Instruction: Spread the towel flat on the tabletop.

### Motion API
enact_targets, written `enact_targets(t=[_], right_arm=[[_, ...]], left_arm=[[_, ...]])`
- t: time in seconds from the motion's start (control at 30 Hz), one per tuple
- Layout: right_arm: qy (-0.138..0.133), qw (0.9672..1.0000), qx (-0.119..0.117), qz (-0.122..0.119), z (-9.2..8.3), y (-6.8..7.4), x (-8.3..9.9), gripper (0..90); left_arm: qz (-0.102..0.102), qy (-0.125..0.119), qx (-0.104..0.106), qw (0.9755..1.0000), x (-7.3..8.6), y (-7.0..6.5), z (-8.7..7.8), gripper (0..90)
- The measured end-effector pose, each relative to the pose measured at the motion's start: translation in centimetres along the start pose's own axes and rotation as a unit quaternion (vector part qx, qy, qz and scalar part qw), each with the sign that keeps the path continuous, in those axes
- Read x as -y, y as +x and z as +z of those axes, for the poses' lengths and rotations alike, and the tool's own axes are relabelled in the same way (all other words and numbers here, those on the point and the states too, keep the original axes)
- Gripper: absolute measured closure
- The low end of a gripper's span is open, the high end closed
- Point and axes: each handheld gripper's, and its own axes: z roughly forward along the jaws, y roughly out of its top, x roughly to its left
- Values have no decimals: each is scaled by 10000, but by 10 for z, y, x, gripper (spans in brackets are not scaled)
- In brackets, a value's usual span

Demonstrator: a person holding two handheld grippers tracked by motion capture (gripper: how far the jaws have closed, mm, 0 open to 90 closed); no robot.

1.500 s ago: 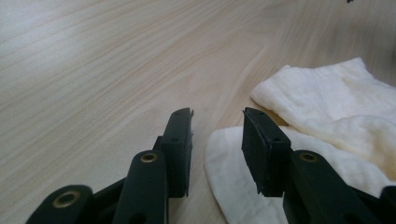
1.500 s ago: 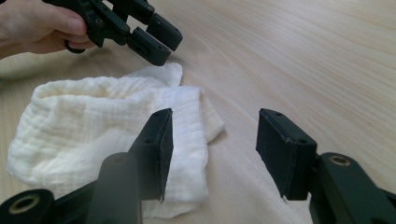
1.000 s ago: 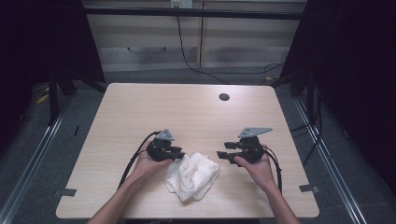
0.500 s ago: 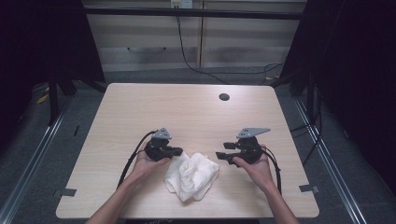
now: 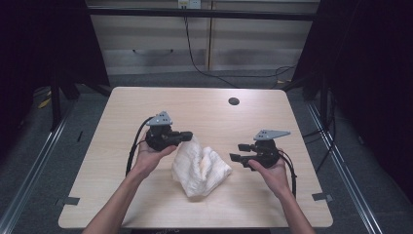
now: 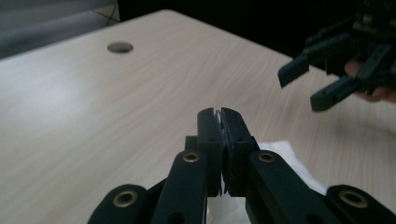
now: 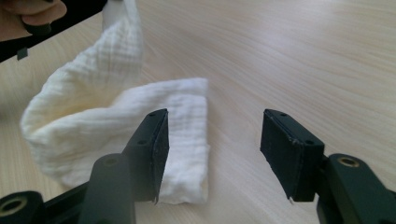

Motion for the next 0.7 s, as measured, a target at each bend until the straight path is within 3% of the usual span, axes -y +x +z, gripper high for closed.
enact_targets(t=[0.07, 0.23, 0.3, 0.33, 0.37, 0.47, 0.53, 0.67, 0.7], right_arm=[[-20, 10000, 6, -16, -2, 0, -1, 423], [-153, 9999, 36, -24, -10, 0, -4, 423], [-203, 9998, 59, 9, -13, -2, -4, 421], [-203, 9998, 59, 9, -13, -2, -4, 421], [-198, 9998, 72, 35, -14, -3, -4, 420], [-203, 9998, 68, 17, -15, -4, -4, 420], [-208, 9998, 71, 27, -16, -4, -3, 419], [-133, 9999, 80, 0, -14, -2, -1, 420], [-133, 9999, 80, 0, -14, -2, -1, 420]], left_arm=[[30, -59, -17, 10000, -7, -1, -2, 879], [303, -287, -129, 9990, -46, -5, -12, 879], [474, -496, -134, 9976, -69, -10, -21, 879], [474, -496, -134, 9976, -69, -10, -21, 878], [593, -674, -49, 9960, -79, -16, -30, 878], [723, -778, -11, 9943, -81, -23, -40, 878], [863, -679, -77, 9939, -73, -28, -48, 878], [738, -405, -145, 9963, -28, -20, -60, 878], [738, -405, -145, 9963, -28, -20, -60, 877]])
